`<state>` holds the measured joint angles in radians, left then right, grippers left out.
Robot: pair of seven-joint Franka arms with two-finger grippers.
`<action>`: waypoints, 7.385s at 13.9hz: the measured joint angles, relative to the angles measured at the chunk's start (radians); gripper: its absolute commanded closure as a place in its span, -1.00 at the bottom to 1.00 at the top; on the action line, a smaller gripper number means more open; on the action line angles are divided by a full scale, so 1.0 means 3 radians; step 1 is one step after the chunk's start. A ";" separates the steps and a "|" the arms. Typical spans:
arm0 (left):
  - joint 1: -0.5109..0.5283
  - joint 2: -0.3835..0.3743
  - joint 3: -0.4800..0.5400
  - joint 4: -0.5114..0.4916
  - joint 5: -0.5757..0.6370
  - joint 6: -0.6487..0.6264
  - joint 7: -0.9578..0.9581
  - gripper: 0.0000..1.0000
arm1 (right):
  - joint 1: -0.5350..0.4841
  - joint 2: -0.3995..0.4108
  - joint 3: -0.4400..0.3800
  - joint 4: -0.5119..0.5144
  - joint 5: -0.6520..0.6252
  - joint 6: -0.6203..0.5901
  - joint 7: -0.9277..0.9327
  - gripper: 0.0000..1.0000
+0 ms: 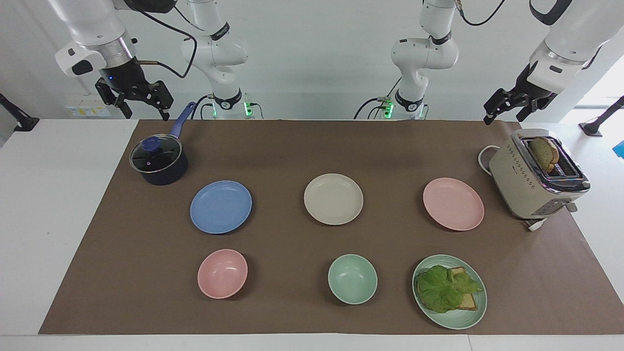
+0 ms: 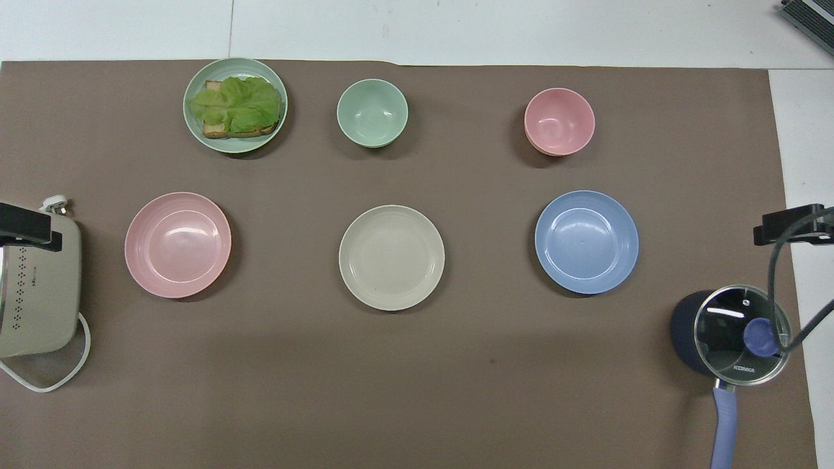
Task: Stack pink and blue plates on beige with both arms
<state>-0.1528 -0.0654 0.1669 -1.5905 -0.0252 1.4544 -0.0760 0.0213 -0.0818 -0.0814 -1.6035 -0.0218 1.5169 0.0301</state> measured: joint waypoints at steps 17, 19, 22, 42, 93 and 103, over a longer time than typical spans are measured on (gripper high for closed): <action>0.0148 0.0003 0.0075 -0.1049 0.0002 0.0979 0.0054 -1.00 | 0.0000 0.0000 0.0004 -0.0024 0.0000 0.0037 -0.0061 -1.00; 0.0155 0.0026 0.0077 -0.1394 0.0002 0.1432 0.0054 -1.00 | 0.0000 -0.0002 0.0004 -0.0025 0.0000 0.0037 -0.0061 -1.00; 0.0164 0.0199 0.0076 -0.1684 0.0002 0.1883 0.0058 -1.00 | 0.0000 -0.0004 0.0004 -0.0027 0.0000 0.0037 -0.0061 -1.00; 0.0317 0.0789 0.0072 -0.1812 0.0002 0.2406 0.0066 0.72 | 0.0000 -0.0021 0.0004 -0.0059 0.0000 0.0036 -0.0061 -1.00; -0.1554 0.0834 0.0020 -0.1365 -0.0968 0.2369 -0.0908 -1.00 | -0.0088 0.0026 0.0005 -0.0854 0.0001 0.0864 -0.0061 -1.00; -0.0419 0.0716 0.0105 -0.0570 -0.0287 0.1361 0.0040 -1.00 | -0.0067 0.0813 0.0020 -0.1291 0.0296 0.2080 -0.0325 -1.00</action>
<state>-0.2785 0.1495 0.1983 -1.7614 -0.1113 1.8626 -0.0640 0.0011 0.1620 -0.0753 -1.9908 0.0670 2.1408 -0.0675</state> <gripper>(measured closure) 0.000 0.000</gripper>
